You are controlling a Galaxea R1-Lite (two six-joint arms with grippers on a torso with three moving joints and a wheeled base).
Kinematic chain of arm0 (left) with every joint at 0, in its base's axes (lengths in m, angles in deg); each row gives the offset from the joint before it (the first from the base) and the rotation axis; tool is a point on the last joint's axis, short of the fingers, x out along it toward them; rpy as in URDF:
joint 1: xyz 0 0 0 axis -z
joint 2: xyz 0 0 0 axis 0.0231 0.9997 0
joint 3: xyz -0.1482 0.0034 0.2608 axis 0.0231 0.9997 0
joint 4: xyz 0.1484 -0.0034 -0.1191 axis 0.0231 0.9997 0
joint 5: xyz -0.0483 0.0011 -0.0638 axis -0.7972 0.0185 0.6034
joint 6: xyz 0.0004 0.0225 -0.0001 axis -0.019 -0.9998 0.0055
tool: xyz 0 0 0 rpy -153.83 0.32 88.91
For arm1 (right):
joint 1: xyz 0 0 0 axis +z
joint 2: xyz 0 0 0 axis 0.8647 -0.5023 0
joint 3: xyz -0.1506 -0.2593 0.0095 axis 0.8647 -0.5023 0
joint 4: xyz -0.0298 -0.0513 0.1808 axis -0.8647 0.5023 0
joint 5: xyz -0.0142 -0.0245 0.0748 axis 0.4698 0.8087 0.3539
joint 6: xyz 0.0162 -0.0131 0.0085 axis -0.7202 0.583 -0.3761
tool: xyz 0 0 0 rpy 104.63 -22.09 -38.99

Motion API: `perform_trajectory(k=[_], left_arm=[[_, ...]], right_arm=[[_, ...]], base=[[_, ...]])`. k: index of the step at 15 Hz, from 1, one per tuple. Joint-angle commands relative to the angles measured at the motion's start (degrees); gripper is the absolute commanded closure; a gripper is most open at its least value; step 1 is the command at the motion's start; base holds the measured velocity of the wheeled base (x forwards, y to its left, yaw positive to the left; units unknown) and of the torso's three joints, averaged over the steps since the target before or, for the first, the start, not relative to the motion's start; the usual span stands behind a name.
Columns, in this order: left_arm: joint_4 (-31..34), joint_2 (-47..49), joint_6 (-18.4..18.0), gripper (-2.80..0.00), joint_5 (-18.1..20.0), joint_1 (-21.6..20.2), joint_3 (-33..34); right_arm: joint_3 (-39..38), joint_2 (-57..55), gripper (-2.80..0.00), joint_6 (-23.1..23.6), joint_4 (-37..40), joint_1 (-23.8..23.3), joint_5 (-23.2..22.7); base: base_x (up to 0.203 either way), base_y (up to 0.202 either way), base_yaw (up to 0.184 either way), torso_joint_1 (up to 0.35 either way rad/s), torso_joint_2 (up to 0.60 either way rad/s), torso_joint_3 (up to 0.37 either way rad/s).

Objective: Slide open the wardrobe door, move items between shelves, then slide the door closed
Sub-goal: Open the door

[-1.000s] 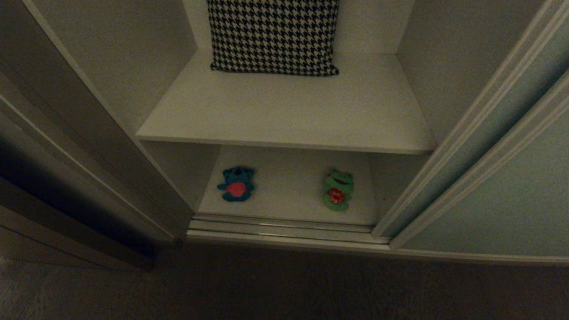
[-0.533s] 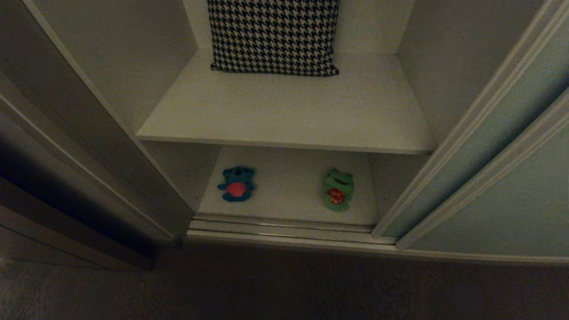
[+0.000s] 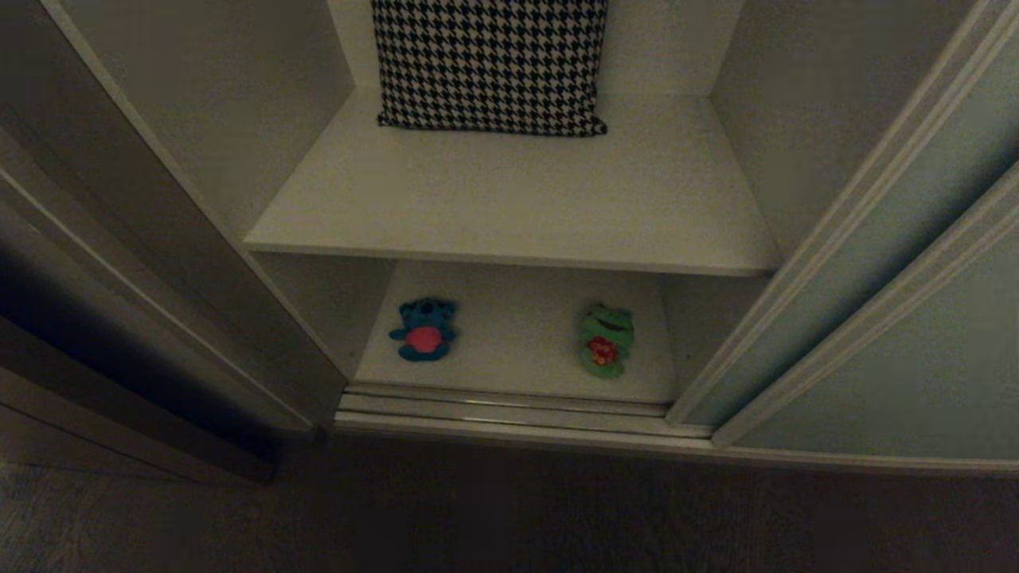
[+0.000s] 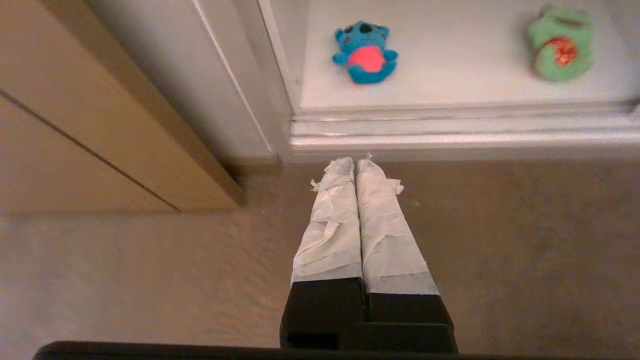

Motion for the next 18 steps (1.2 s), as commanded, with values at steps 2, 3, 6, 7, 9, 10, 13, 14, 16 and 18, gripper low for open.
perform_trajectory(k=[2, 3, 6, 7, 9, 10, 13, 14, 16, 18], left_arm=[[-0.5, 0.2, 1.1, 0.00, 0.0, 0.0, 0.6], [-0.6, 0.2, 1.2, 0.00, 0.0, 0.0, 0.7], [-0.8, 0.2, 1.4, 0.00, -0.1, 0.0, 0.8], [-0.6, 0.2, 1.5, 0.00, -0.2, 0.0, 0.7], [-0.1, 0.2, 1.5, 0.00, -0.3, 0.0, 0.6], [0.0, 0.2, 1.5, 0.00, -0.3, 0.0, 0.5], [-0.1, 0.2, 1.6, 0.00, -0.3, 0.0, 0.5], [-0.1, 0.2, 1.6, 0.00, -0.3, 0.0, 0.6], [-0.1, 0.2, 1.6, 0.00, -0.3, 0.0, 0.6], [-0.1, 0.2, 1.6, 0.00, -0.3, 0.0, 0.5]], right_arm=[[-0.1, 0.0, 0.00, 0.0, 0.0, 0.0, 0.0], [-0.1, 0.0, 0.00, 0.0, 0.0, 0.0, 0.0], [-0.1, 0.0, 0.00, 0.0, 0.0, 0.0, 0.0], [-0.1, 0.0, 0.00, 0.0, 0.0, 0.0, 0.0], [-0.1, 0.0, 0.00, 0.0, 0.0, 0.0, 0.0], [-0.1, 0.0, 0.00, 0.0, 0.0, 0.0, 0.0], [-0.1, 0.0, 0.00, 0.0, 0.0, 0.0, 0.0], [-0.1, 0.0, 0.00, 0.0, 0.0, 0.0, 0.0], [-0.1, 0.0, 0.00, 0.0, 0.0, 0.0, 0.0], [-0.1, 0.0, 0.00, 0.0, 0.0, 0.0, 0.0]], base=[[0.000, 0.000, 0.000, 0.000, 0.00, 0.000], [0.000, 0.000, 0.000, 0.000, 0.00, 0.000], [0.000, 0.000, 0.000, 0.000, 0.00, 0.000], [0.000, 0.000, 0.000, 0.000, 0.00, 0.000], [0.000, 0.000, 0.000, 0.000, 0.00, 0.000], [0.000, 0.000, 0.000, 0.002, 0.00, -0.068], [0.000, 0.000, 0.000, 0.004, 0.00, -0.155], [0.000, 0.000, 0.000, 0.002, 0.00, -0.183], [0.000, 0.000, 0.000, 0.006, 0.00, -0.187], [0.000, 0.000, 0.000, -0.001, 0.00, -0.193]])
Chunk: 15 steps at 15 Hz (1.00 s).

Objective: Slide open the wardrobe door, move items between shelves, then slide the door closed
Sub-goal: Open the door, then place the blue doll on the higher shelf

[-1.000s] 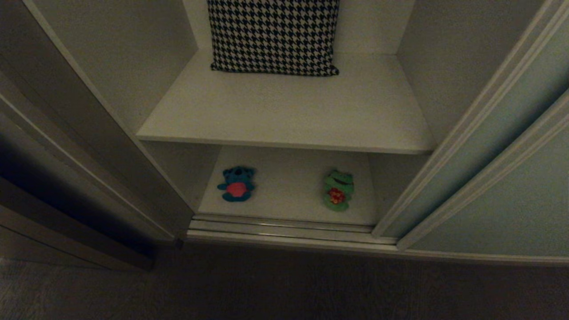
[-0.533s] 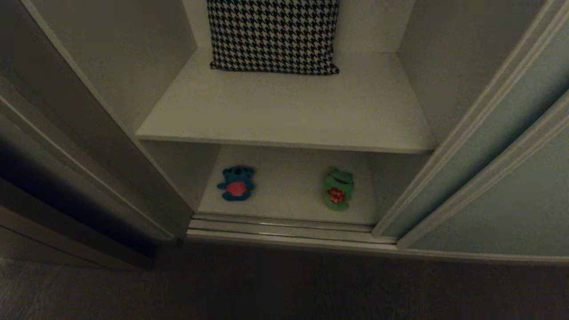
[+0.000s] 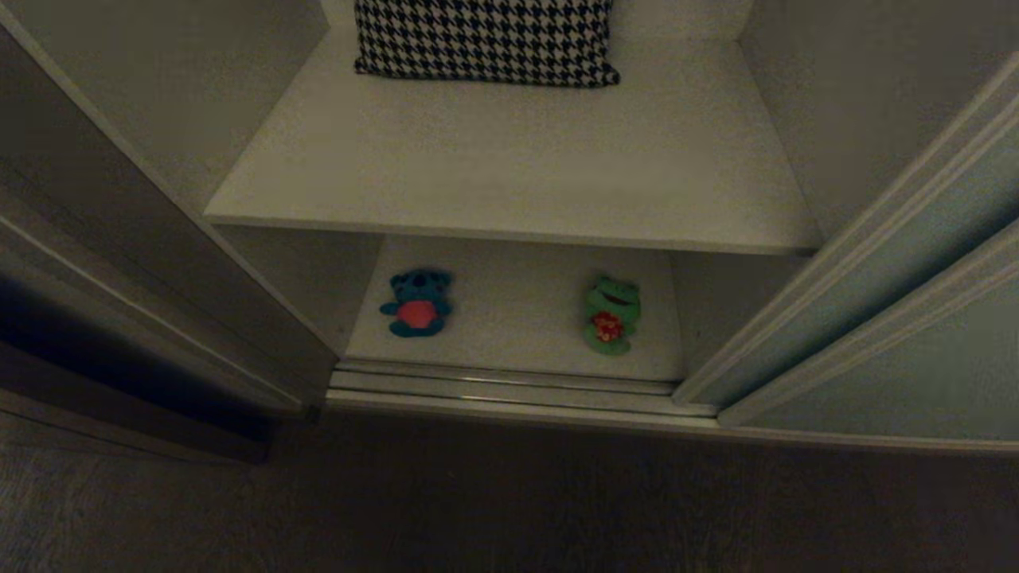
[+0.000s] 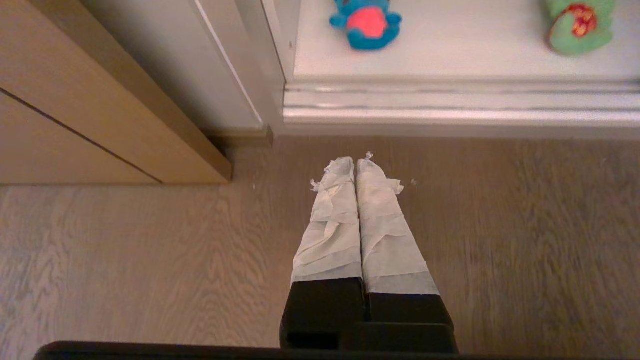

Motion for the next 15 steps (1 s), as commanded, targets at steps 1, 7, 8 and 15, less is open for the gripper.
perform_trajectory(k=[1, 7, 8, 15], left_arm=[[0.0, 0.2, 0.0, 0.00, 0.0, 0.0, 0.0], [0.0, 0.2, 0.0, 0.00, 0.0, 0.0, 0.1], [0.0, 0.2, 0.0, 0.00, 0.0, 0.0, 0.0], [0.0, 0.2, 0.0, 0.00, 0.0, 0.0, 0.0]], right_arm=[[-0.1, 0.0, 0.00, 0.0, 0.0, 0.0, 0.0], [-0.1, 0.0, 0.00, 0.0, 0.0, 0.0, 0.0], [-0.1, 0.0, 0.00, -0.1, 0.0, 0.0, 0.1], [-0.1, 0.0, 0.00, 0.0, 0.0, 0.0, 0.0]], base=[[0.000, 0.000, 0.000, -0.002, 0.01, -0.193], [0.000, 0.000, 0.000, 0.003, 0.00, -0.197], [0.000, 0.000, 0.000, 0.007, 0.01, -0.211], [0.000, 0.000, 0.000, 0.004, 0.00, -0.199]])
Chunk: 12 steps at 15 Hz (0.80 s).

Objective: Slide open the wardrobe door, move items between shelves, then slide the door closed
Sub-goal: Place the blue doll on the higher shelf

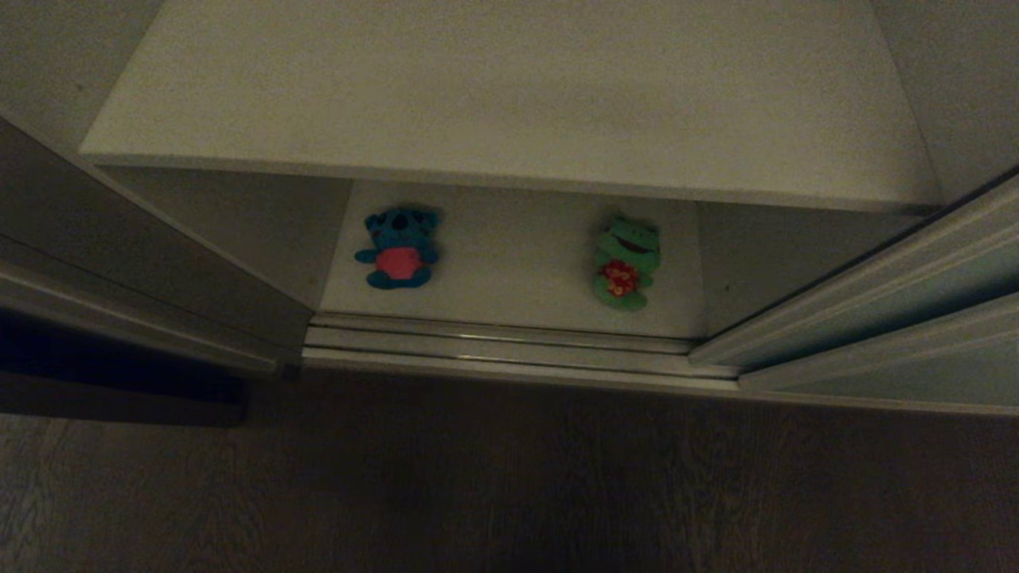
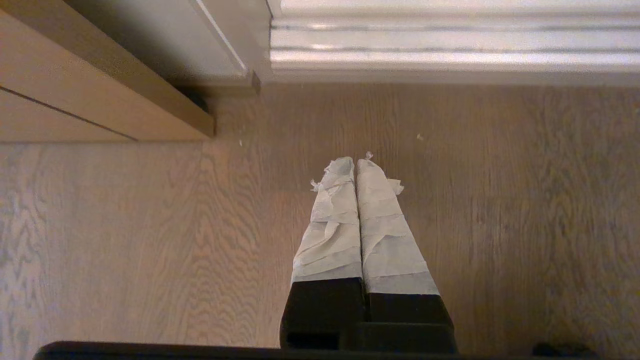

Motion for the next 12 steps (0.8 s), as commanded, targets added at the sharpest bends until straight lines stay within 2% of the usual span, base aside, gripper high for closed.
perform_trajectory(k=[1, 12], left_arm=[[0.0, 0.1, 0.0, 0.00, 0.1, 0.0, 0.0], [-0.7, 0.1, -0.1, 0.00, 0.0, 0.0, 0.2]], right_arm=[[-0.1, 0.0, 0.00, 0.0, 0.0, 0.0, 0.0], [-0.1, 0.0, 0.00, 0.0, 0.0, 0.0, 0.0]], base=[[0.000, 0.000, 0.000, 0.006, 0.00, -0.199], [0.000, 0.000, 0.000, 0.003, 0.00, -0.197]])
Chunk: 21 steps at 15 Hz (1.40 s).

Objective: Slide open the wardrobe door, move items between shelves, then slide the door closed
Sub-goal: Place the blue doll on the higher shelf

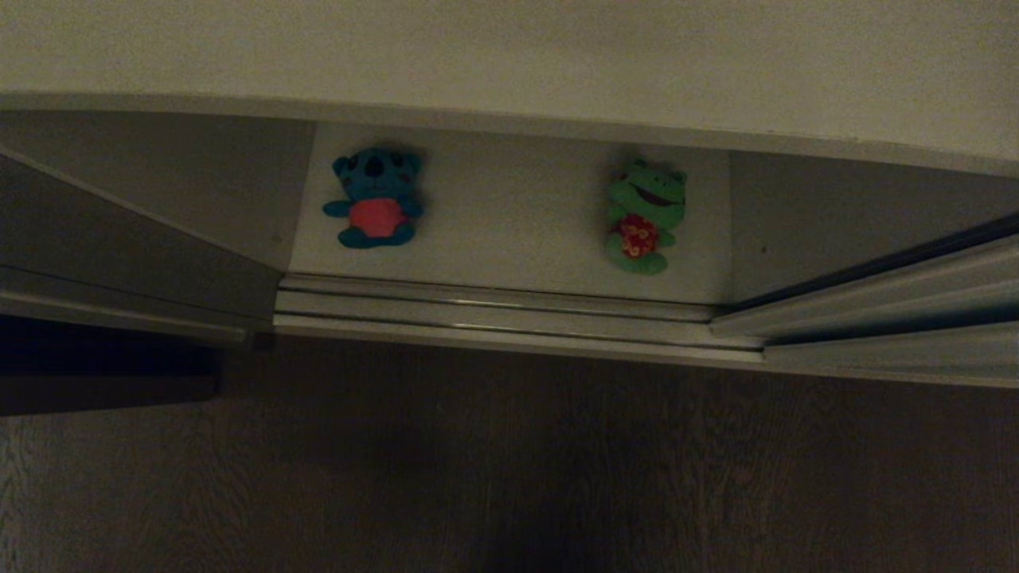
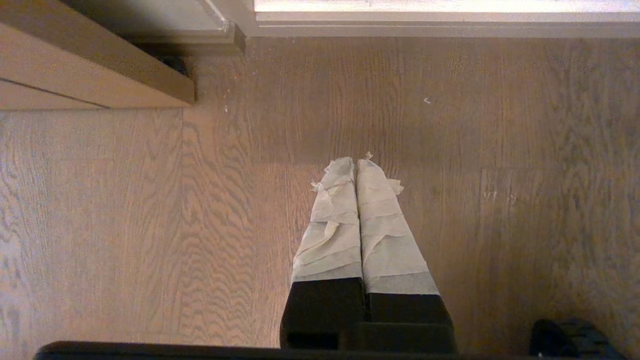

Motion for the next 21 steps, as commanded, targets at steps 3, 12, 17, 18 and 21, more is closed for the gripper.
perform_trajectory(k=[3, 12, 17, 18, 21], left_arm=[[0.0, 0.1, -1.5, 0.00, 0.2, 0.0, 0.1], [0.4, 6.7, -3.2, 0.00, 1.3, -0.2, -7.7], [-7.1, 37.8, -4.1, 0.00, 3.3, -0.2, -12.1], [-10.5, 44.2, -4.6, 0.00, 3.8, -0.2, -12.8], [-23.4, 62.9, -6.3, 0.00, 5.0, -0.2, -16.2]], right_arm=[[-0.1, 0.1, 0.00, 0.0, 0.0, 0.0, 0.0], [-0.1, 0.1, 0.00, 0.0, 0.0, 0.0, 0.0], [-0.1, 0.1, 0.00, 0.0, 0.0, 0.0, 0.0], [-0.1, 0.1, 0.00, 0.0, 0.0, 0.0, 0.0], [-0.1, 0.1, 0.00, 0.0, 0.0, 0.0, 0.0]], base=[[0.000, 0.000, 0.000, 0.002, 0.00, -0.080], [0.000, 0.000, 0.000, 0.000, 0.00, 0.000], [0.000, 0.000, 0.000, 0.000, 0.00, 0.000], [0.000, 0.000, 0.000, 0.000, 0.00, 0.000], [0.000, 0.000, 0.000, 0.000, 0.00, 0.000]])
